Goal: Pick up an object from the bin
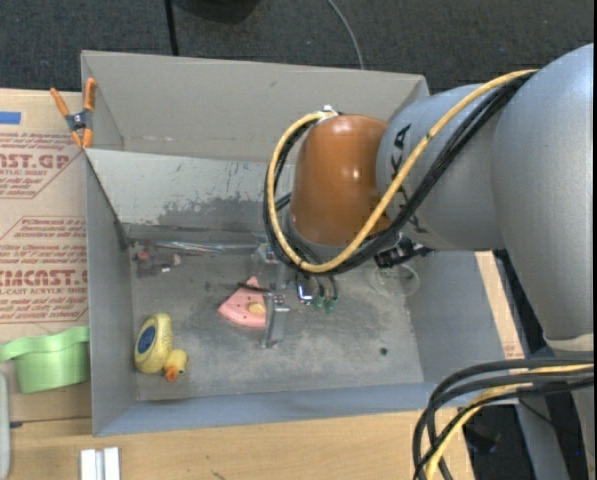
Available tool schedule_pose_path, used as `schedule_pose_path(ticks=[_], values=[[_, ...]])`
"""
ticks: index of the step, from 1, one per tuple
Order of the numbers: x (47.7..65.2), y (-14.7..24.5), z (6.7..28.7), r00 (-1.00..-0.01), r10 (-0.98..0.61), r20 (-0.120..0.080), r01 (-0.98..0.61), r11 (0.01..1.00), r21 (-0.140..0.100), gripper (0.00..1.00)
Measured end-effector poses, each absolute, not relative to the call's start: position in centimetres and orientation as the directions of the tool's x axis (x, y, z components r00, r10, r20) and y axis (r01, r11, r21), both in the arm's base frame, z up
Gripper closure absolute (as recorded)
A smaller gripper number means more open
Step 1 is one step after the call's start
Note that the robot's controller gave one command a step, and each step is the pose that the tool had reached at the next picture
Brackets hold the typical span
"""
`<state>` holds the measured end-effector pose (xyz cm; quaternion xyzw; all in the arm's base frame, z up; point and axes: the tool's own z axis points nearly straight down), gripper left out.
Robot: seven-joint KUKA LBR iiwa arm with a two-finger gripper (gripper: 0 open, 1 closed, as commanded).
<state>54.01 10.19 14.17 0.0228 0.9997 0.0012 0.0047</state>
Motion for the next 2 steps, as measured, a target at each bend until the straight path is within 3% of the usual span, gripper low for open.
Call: schedule_pose_path(ticks=[1, 2], values=[[53.6, 10.4, 12.6, -1.000, 0.024, -0.003, 0.024, 1.000, 0.002, 0.00], [53.7, 10.4, 8.3, -1.000, 0.014, 0.000, 0.014, 1.000, 0.003, 0.00]])
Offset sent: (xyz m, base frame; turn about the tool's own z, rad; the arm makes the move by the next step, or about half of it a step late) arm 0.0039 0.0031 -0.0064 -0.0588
